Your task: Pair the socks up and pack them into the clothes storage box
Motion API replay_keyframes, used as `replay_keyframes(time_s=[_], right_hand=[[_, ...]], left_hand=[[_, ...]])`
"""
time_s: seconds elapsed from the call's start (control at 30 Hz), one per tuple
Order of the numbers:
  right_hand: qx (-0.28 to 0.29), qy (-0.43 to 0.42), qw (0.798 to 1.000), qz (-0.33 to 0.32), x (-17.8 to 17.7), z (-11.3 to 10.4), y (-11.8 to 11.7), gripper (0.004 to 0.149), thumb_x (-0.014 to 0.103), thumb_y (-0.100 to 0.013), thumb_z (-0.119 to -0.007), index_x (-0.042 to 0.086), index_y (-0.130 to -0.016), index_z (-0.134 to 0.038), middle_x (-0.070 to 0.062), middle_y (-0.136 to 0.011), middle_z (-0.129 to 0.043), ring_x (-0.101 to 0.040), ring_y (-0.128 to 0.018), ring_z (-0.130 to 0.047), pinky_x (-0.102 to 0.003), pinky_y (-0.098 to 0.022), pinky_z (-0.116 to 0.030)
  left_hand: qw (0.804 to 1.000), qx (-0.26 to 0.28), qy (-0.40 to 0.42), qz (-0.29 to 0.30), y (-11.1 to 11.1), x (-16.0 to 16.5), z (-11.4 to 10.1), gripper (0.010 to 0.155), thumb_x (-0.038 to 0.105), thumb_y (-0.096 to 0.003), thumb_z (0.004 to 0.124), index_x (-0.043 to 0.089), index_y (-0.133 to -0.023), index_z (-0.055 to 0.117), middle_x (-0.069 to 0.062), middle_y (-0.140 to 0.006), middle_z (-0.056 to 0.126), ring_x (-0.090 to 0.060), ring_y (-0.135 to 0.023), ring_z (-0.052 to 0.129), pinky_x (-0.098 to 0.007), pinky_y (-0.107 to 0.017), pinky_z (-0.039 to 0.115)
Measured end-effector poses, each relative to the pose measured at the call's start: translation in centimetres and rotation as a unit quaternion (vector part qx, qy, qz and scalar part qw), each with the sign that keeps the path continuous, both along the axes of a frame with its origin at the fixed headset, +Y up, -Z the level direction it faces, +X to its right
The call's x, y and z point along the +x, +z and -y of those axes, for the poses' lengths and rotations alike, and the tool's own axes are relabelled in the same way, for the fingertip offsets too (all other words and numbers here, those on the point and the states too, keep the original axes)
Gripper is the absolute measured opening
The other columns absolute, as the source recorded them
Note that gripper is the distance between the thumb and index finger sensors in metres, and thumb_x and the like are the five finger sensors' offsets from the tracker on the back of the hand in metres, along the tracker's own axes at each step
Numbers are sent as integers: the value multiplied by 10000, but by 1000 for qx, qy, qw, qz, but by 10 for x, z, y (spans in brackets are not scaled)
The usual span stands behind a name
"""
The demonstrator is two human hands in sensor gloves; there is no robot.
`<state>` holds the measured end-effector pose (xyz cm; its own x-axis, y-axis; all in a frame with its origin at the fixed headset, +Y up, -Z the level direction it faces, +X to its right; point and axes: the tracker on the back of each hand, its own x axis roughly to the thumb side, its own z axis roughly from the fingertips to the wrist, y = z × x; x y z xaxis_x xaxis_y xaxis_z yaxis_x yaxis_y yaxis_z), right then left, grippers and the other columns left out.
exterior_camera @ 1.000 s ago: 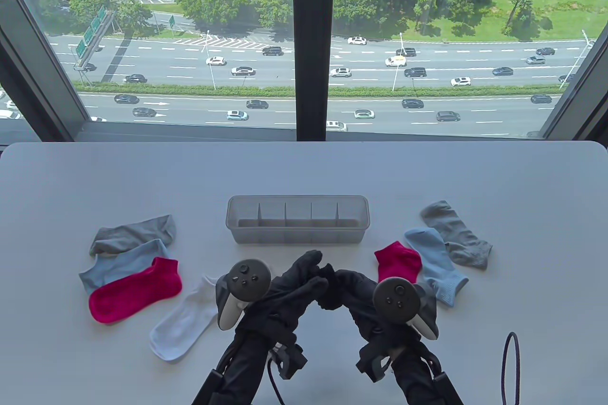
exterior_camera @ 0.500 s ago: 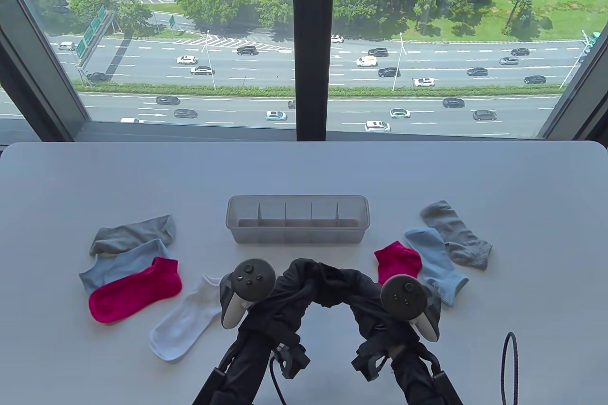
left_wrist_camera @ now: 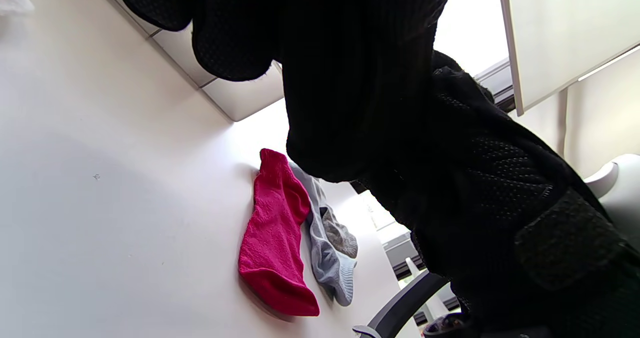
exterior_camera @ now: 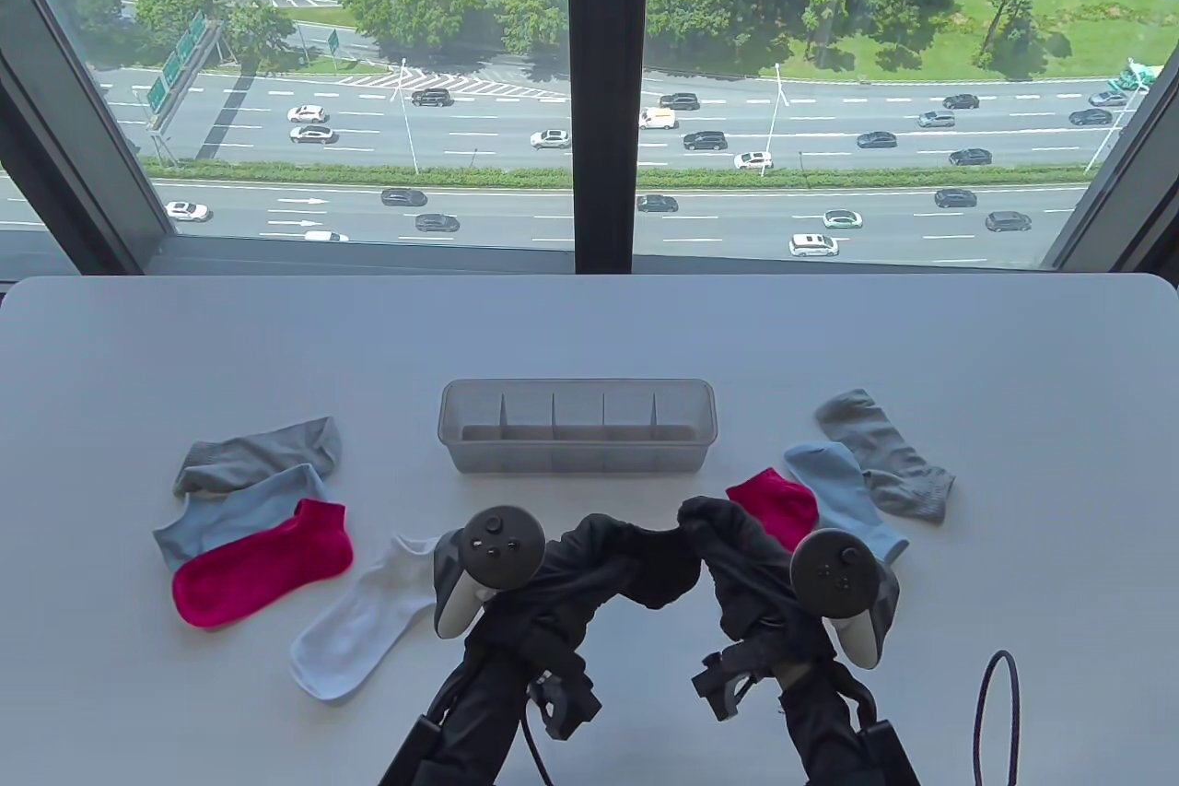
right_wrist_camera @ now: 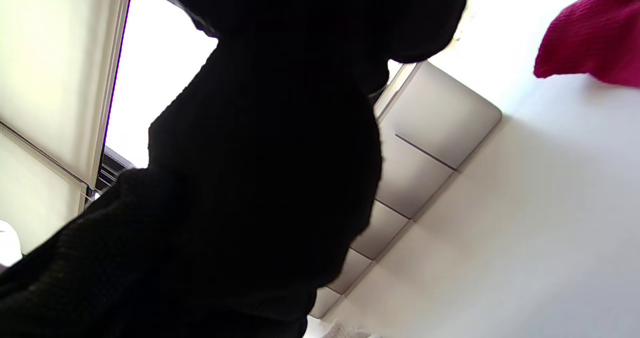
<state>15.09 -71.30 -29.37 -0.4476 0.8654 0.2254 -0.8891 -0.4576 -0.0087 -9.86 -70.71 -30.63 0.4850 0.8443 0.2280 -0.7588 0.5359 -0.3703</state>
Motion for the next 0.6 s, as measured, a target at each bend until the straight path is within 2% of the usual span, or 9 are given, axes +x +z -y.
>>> replay_keyframes(time_s=[0.07, 0.1, 0.17, 0.2, 0.23, 0.3, 0.43, 0.53, 0.6], right_hand=[[-21, -26, 999, -19, -1, 3, -1, 581, 318, -604, -668, 102, -1110, -481, -210, -1027, -710, -439, -942, -709, -613, -686, -634], [-47, -29, 997, -61, -3, 7, -3, 714, 394, -582, -700, 41, -1133, -416, -306, -1077, -610, -531, -959, -623, -655, -678, -601], [-123, -9, 981, -148, -9, 19, -6, 850, 466, -555, -718, -24, -1139, -342, -402, -1084, -540, -591, -920, -640, -670, -646, -624], [-156, 6, 969, -191, -14, 25, -7, 829, 450, -561, -726, -28, -1134, -365, -401, -1081, -541, -569, -894, -691, -652, -633, -653], [-143, 22, 974, -176, -16, 26, -7, 670, 397, -579, -729, 37, -1101, -512, -311, -1026, -699, -467, -833, -821, -573, -603, -739], [-99, 12, 990, -99, -17, 22, -7, 454, 329, -581, -733, 115, -980, -705, -197, -879, -876, -316, -703, -951, -460, -534, -830], [-84, -3, 994, -67, -10, 18, -5, 413, 322, -606, -689, 126, -969, -694, -169, -861, -863, -302, -699, -940, -451, -538, -823], [-94, -58, 992, -55, -7, 18, -5, 410, 290, -626, -639, 103, -991, -636, -234, -933, -810, -367, -745, -928, -481, -539, -827], [-72, -52, 996, -23, -1, 9, -5, 408, 268, -612, -664, 90, -980, -651, -241, -900, -831, -342, -705, -949, -464, -519, -837]], left_hand=[[999, 8, -4, -33, 0, -3, 1, 389, 324, -590, 678, 113, -917, 696, -182, -912, 841, -400, -766, 922, -626, -675, 697], [999, 7, 9, -39, 0, -5, 2, 383, 312, -605, 645, 116, -933, 678, -189, -895, 859, -391, -746, 942, -618, -664, 715], [998, 3, 38, -56, 0, -9, 1, 418, 249, -616, 574, 113, -1011, 594, -194, -895, 854, -392, -746, 951, -612, -657, 729], [997, 1, 52, -58, 0, -9, 0, 483, 215, -615, 565, 148, -1087, 491, -174, -922, 836, -409, -770, 936, -622, -666, 716], [997, -2, 61, -48, -1, -10, 0, 539, 193, -613, 562, 216, -1124, 392, -175, -956, 812, -420, -796, 922, -626, -672, 713], [996, -14, 72, -51, -1, -13, 2, 524, 176, -608, 565, 302, -1105, 455, -207, -1009, 762, -448, -831, 891, -649, -677, 689], [993, -33, 90, -69, -3, -23, 5, 435, 243, -587, 660, 152, -1012, 633, -200, -948, 844, -437, -778, 926, -645, -654, 699], [993, -34, 78, -86, -3, -26, 8, 434, 347, -605, 611, 102, -928, 766, -200, -894, 911, -466, -770, 922, -662, -653, 679], [992, -18, 56, -112, 0, -27, 5, 459, 341, -612, 592, 71, -935, 772, -237, -1039, 775, -522, -986, 680, -725, -737, 459]])
